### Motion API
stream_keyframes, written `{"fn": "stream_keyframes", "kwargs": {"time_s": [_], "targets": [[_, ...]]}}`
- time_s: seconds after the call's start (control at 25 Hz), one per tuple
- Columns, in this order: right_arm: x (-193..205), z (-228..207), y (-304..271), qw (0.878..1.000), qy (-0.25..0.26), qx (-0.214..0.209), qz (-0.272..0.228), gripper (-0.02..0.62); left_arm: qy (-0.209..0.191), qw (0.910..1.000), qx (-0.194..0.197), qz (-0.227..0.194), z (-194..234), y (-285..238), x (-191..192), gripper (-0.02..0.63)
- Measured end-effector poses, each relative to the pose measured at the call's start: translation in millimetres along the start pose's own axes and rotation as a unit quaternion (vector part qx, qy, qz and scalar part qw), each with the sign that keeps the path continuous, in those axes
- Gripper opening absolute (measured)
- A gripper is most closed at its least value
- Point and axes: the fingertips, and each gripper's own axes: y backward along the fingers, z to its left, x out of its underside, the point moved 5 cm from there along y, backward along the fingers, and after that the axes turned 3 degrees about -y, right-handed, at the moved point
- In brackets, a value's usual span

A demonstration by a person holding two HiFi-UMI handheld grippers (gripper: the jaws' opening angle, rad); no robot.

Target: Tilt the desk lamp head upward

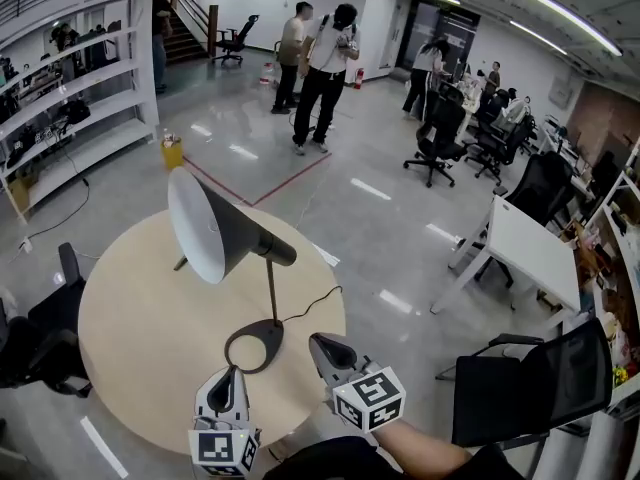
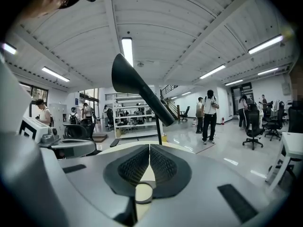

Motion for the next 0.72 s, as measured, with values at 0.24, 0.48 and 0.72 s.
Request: {"fn": "stream_keyframes", "kwargs": {"time_s": [0.24,0.48,0.72], "targets": [[16.4,-8.2,54.5,1.000,0.002,0.000,-0.004,0.017,-0.025,0.9996,-0.002,0.012,-59.3,12.8,9.4,0.046],[49.2,-31.4,144.4,1.000,-0.017,0.000,0.009,0.017,-0.027,0.9992,0.023,0.017,-159.5,28.1,19.9,0.046],[83.3,-52.4,231.8,1.000,-0.016,-0.002,0.013,0.015,-0.048,0.9984,-0.003,0.028,-249.8,67.1,35.6,0.046]]}}
